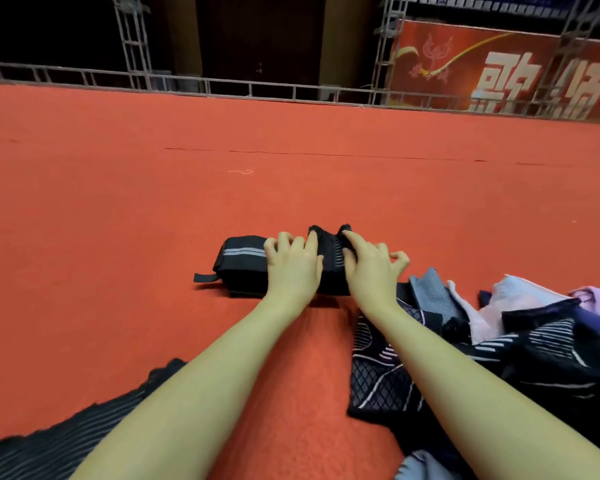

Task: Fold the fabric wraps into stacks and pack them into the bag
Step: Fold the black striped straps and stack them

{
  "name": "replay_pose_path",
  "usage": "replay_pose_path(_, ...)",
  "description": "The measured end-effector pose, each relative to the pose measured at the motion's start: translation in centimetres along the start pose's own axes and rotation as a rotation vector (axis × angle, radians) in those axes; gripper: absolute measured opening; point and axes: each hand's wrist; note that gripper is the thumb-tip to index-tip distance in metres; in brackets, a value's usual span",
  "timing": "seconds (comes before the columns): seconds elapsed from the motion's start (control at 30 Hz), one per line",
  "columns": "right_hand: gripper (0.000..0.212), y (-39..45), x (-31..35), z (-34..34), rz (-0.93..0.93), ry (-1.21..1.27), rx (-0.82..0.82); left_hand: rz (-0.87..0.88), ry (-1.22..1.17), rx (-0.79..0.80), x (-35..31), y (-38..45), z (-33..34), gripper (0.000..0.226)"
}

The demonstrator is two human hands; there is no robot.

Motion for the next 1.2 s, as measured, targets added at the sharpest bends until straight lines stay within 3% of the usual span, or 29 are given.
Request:
replay_pose_path(0.17, 0.035, 1.3, -2.2, 3.2, 0.057, -0.056, 0.033, 0.088, 0.063, 0.151, -0.3, 2.2, 3.4, 0.044)
replay_pose_path(0.27, 0.037, 0.5, -3.5, 4.5, 0.084, -0.238, 0.210, 0.175, 0.067, 0.372, -0.6, 2.2, 4.6, 0.048)
replay_pose_path(0.43, 0.044, 0.1, -3.1, 4.5, 0.130, -0.269, 0.423, 0.230, 0.118, 0.564, 1.0, 1.5, 4.2, 0.058)
replay_pose_path(0.53, 0.045, 0.3, -2.1, 3.2, 0.173, -0.222, 0.409, 0.207, 0.098, 0.544, 2.2, 0.8, 2.6, 0.059)
replay_pose_path(0.73, 0.043, -1.6, 2.3, -0.2, 0.086, -0.088, 0.309, 0.132, -0.014, 0.475, 4.6, -2.6, -2.5, 0.057)
replay_pose_path(0.87, 0.034, -5.5, 5.3, -1.3, 0.001, 0.014, 0.370, 0.100, -0.026, 0.480, 7.7, -6.6, -5.4, 0.050)
replay_pose_path(1.03, 0.029, -12.1, 8.4, -0.7, -0.109, 0.115, 0.544, 0.055, -0.062, 0.621, 11.6, -12.7, -7.9, 0.044)
replay_pose_path(1.2, 0.036, -17.5, 10.8, 0.1, -0.085, 0.165, 0.637, -0.068, -0.092, 0.702, 14.3, -18.2, -9.0, 0.047)
Point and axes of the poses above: each hand's wrist, its own y-axis towards the middle knuckle, its own z-axis out of the palm, x = y × z, and after that the axes turned 11 degrees about y, right-handed
